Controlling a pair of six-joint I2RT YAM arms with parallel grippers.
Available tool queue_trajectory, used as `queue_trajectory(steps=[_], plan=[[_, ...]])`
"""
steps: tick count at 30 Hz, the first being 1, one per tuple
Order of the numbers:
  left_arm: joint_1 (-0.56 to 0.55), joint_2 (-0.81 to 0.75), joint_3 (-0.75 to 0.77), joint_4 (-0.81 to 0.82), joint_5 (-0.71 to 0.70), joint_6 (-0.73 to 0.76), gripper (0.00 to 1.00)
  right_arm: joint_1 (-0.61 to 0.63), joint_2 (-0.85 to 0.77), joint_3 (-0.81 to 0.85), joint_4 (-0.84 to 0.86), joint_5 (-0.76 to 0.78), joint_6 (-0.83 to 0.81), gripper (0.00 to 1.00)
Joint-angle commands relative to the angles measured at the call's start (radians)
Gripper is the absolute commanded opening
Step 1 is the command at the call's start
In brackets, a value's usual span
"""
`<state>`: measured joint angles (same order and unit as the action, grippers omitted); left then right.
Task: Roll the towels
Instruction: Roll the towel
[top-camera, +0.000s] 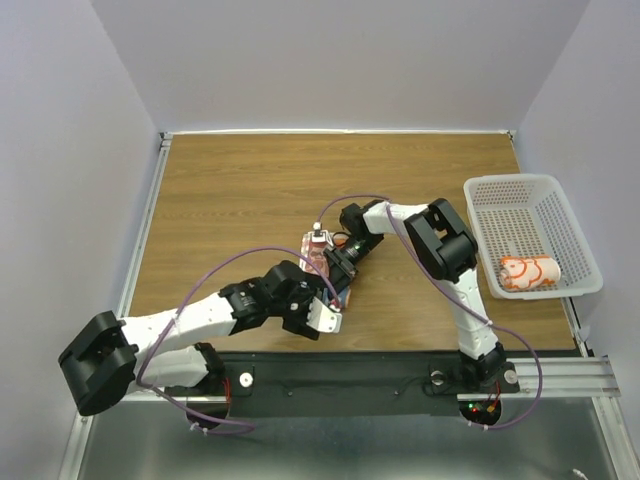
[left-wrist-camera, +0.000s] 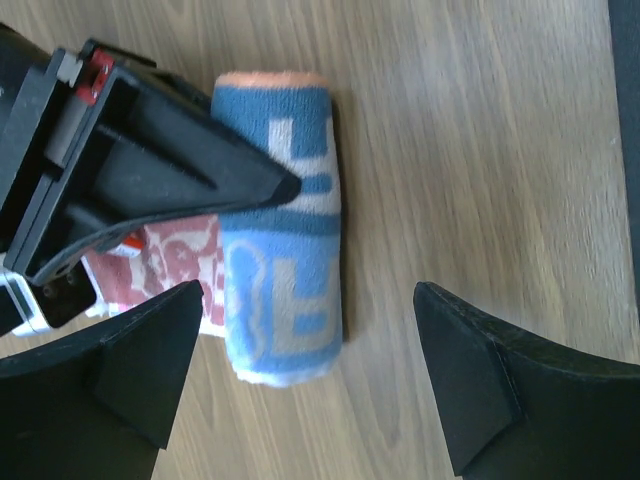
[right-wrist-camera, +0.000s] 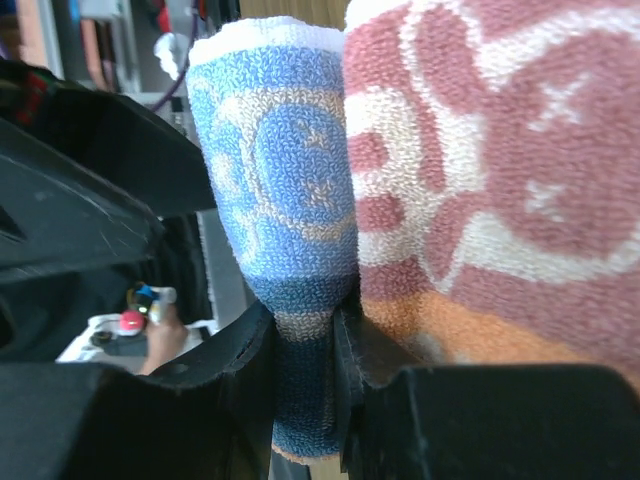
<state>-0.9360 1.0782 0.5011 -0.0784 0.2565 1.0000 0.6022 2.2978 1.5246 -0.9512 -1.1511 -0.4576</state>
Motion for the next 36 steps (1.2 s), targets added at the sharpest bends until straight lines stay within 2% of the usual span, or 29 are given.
queue_trajectory(steps=[1, 3, 8, 11, 14, 15, 16, 17, 18, 19, 23, 28, 30, 32, 33, 36], plan=[[-0.058, 0.045, -0.012, 0.124, -0.092, -0.051, 0.99, -0.016, 0.057, 0.025, -0.031, 0.050, -0.035, 0.09], [-0.069, 0.133, -0.009, 0.179, -0.175, -0.089, 0.99, -0.016, 0.066, 0.037, -0.038, 0.044, -0.033, 0.11], [-0.072, 0.236, -0.010, 0.267, -0.278, -0.084, 0.99, -0.016, 0.086, 0.074, -0.060, 0.044, -0.021, 0.13], [-0.072, 0.279, 0.000, 0.290, -0.287, -0.083, 0.96, -0.016, 0.103, 0.091, -0.080, 0.033, -0.024, 0.14], [-0.072, 0.292, 0.013, 0.279, -0.267, -0.101, 0.82, -0.022, 0.112, 0.095, -0.087, 0.031, -0.015, 0.18], [-0.072, 0.293, 0.022, 0.228, -0.261, -0.103, 0.77, -0.027, 0.117, 0.094, -0.087, 0.021, -0.010, 0.27], [-0.072, 0.295, 0.027, 0.200, -0.220, -0.109, 0.64, -0.031, 0.117, 0.092, -0.087, 0.019, -0.006, 0.32], [-0.072, 0.296, 0.039, 0.171, -0.208, -0.121, 0.57, -0.038, 0.117, 0.091, -0.083, 0.019, -0.001, 0.36], [-0.072, 0.296, 0.045, 0.105, -0.173, -0.139, 0.44, -0.048, 0.115, 0.094, -0.081, 0.033, 0.014, 0.42], [-0.072, 0.301, 0.050, 0.080, -0.157, -0.149, 0.38, -0.056, 0.115, 0.100, -0.078, 0.039, 0.023, 0.43], [-0.066, 0.331, 0.065, -0.049, -0.068, -0.175, 0.21, -0.107, 0.111, 0.167, -0.075, 0.025, 0.083, 0.52], [0.011, 0.391, 0.125, -0.121, 0.019, -0.150, 0.20, -0.188, 0.059, 0.268, -0.026, 0.082, 0.201, 0.68], [0.046, 0.419, 0.180, -0.182, 0.099, -0.136, 0.20, -0.243, 0.006, 0.324, 0.040, 0.115, 0.275, 0.88], [0.115, 0.466, 0.250, -0.233, 0.162, -0.130, 0.22, -0.277, -0.024, 0.380, 0.078, 0.132, 0.304, 0.91], [0.141, 0.483, 0.276, -0.285, 0.215, -0.120, 0.26, -0.307, -0.058, 0.391, 0.091, 0.158, 0.332, 1.00], [0.209, 0.577, 0.388, -0.371, 0.273, -0.087, 0.31, -0.349, -0.107, 0.413, 0.117, 0.249, 0.344, 1.00]])
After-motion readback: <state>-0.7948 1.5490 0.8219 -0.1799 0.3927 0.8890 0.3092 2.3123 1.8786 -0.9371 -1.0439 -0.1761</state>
